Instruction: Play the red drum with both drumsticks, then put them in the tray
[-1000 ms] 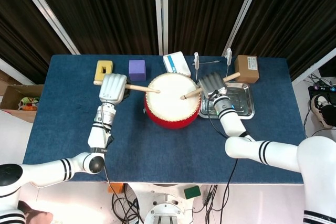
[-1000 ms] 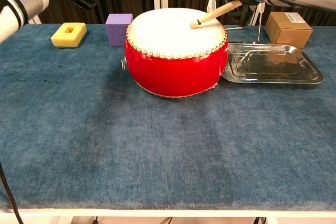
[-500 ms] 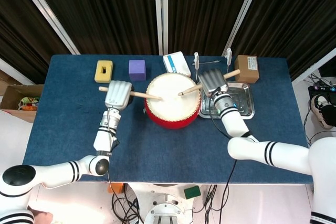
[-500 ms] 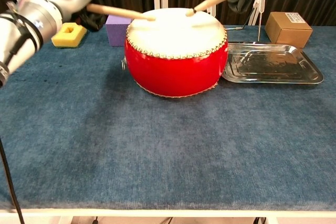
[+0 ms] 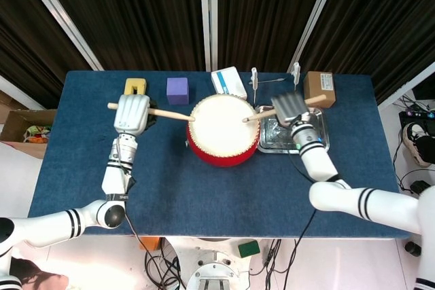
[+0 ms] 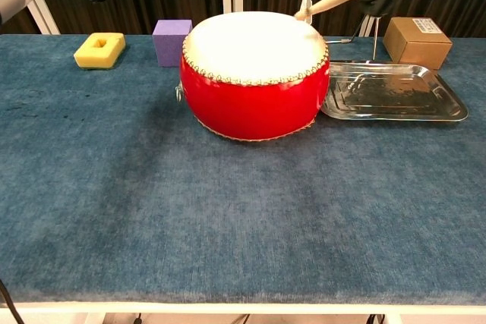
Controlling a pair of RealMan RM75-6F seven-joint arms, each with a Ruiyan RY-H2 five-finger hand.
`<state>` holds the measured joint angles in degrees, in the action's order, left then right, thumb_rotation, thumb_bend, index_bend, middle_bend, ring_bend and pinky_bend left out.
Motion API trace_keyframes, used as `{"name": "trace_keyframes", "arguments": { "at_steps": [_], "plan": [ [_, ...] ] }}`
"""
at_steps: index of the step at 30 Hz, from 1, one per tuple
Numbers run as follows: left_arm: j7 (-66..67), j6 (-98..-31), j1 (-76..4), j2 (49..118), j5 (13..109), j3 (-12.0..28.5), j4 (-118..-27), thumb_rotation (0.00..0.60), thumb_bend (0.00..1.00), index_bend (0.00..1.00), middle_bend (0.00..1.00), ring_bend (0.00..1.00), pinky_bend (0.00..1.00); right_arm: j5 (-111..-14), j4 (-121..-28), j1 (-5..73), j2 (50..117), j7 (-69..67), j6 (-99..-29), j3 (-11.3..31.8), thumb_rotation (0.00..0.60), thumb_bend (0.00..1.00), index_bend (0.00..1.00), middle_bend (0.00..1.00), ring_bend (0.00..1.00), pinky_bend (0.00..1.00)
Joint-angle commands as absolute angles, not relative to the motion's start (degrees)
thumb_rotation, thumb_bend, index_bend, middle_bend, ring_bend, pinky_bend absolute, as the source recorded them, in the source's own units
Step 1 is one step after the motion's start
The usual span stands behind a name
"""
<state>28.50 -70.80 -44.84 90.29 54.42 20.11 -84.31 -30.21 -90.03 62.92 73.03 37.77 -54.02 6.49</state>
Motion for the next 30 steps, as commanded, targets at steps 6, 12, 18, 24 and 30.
{"name": "trace_keyframes", "arguments": {
  "at_steps": [6,12,18,24,30],
  "plan": [
    [26.8,-71.7,-42.6,88.8,55.2,18.8,-84.9,0.6,0.71,1.0,1.0,1.0,1.0,-39.1,-87.5,52.9,69.3,26.0,-51.2,2.5,0.6,0.91,1.0,1.0,1.0,1.0],
    [26.4,-72.3,-41.7,88.0,55.3,18.9,-86.2,0.6,0.71,1.0,1.0,1.0,1.0,-41.2,-74.5,52.2,78.2,22.4,-44.5,2.4,0.6,0.78,1.0,1.0,1.0,1.0],
    [27.0,-72.5,-41.2,87.5,55.4,18.5,-87.2,0.6,0.71,1.0,1.0,1.0,1.0,-42.0,-65.2,53.9,85.4,22.5,-40.2,3.4,0.6,0.63,1.0,1.0,0.97,0.87],
    [27.1,-73.2,-40.7,86.5,56.0,18.4,-88.6,0.6,0.71,1.0,1.0,1.0,1.0,-41.8,-61.2,55.0,88.4,23.9,-38.1,4.1,0.6,0.33,0.8,0.8,0.71,0.61],
    [27.9,-73.4,-40.5,85.9,56.7,18.1,-89.9,0.6,0.71,1.0,1.0,1.0,1.0,-41.5,-61.0,54.8,88.2,24.2,-38.3,5.0,0.6,0.07,0.54,0.57,0.44,0.4]
  ]
}}
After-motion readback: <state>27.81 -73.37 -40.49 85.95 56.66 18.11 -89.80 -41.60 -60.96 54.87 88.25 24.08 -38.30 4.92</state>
